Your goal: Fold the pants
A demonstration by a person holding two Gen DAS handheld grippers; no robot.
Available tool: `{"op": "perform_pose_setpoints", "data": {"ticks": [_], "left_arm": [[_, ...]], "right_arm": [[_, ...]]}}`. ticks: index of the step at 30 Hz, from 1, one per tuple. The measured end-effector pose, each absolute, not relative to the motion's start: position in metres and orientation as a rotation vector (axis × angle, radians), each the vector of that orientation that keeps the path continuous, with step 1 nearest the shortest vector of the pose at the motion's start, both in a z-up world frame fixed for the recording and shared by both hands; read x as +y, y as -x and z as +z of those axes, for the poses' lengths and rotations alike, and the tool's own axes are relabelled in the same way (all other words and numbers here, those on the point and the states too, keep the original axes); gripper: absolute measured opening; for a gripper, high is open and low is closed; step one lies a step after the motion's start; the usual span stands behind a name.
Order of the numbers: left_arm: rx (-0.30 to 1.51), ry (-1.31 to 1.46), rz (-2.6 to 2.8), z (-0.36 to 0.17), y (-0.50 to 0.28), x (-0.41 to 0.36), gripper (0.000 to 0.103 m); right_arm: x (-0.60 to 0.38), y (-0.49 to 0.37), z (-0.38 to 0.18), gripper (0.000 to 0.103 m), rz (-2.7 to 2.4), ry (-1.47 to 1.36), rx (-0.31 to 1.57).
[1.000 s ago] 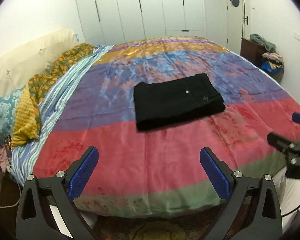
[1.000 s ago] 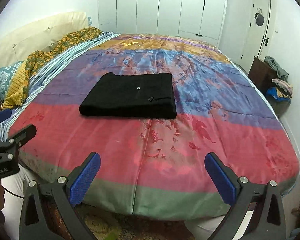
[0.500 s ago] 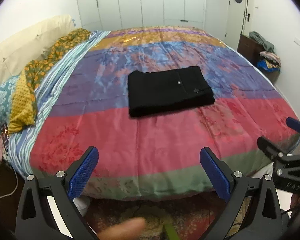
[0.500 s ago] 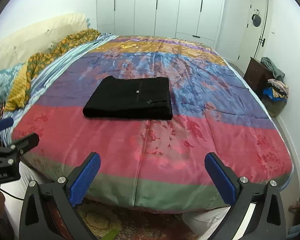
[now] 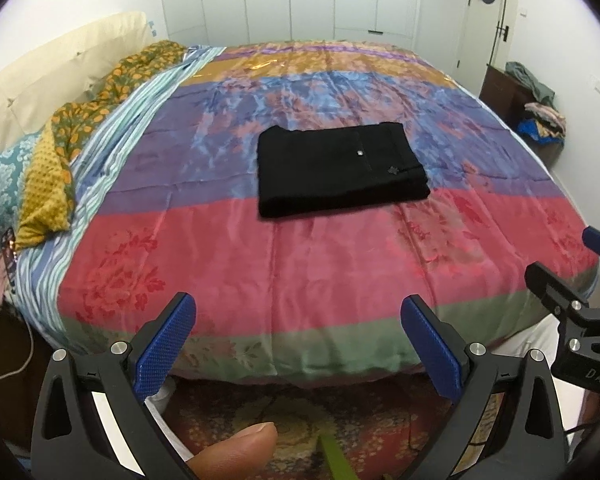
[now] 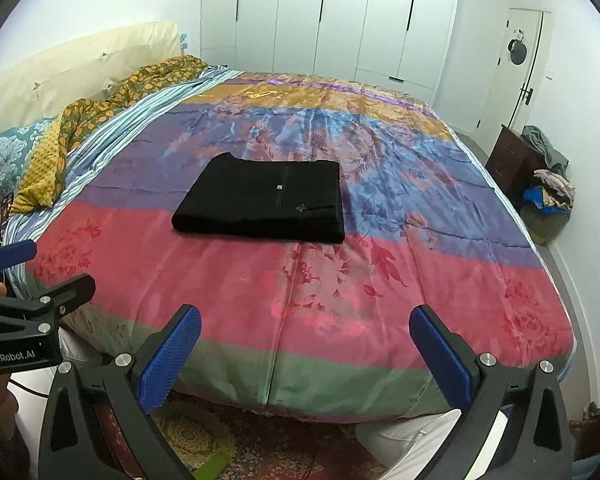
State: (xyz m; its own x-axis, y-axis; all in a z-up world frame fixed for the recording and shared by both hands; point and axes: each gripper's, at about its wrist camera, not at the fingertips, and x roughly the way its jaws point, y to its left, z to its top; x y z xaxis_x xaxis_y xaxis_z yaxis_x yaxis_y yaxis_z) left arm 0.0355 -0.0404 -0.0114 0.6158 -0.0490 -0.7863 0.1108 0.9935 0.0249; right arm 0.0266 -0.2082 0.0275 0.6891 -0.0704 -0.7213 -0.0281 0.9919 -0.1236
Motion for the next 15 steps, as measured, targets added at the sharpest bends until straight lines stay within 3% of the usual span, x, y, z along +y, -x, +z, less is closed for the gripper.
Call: {"op": "perform_pose_setpoints", "data": {"ticks": [15], "left_arm": [[0.941, -0.089, -0.104, -0.0174, -0.0358, -0.0419, 0.102]], "right_arm": [[-0.2071, -0.0278, 0.0220, 0.103, -0.034, 0.144, 0.839]]}}
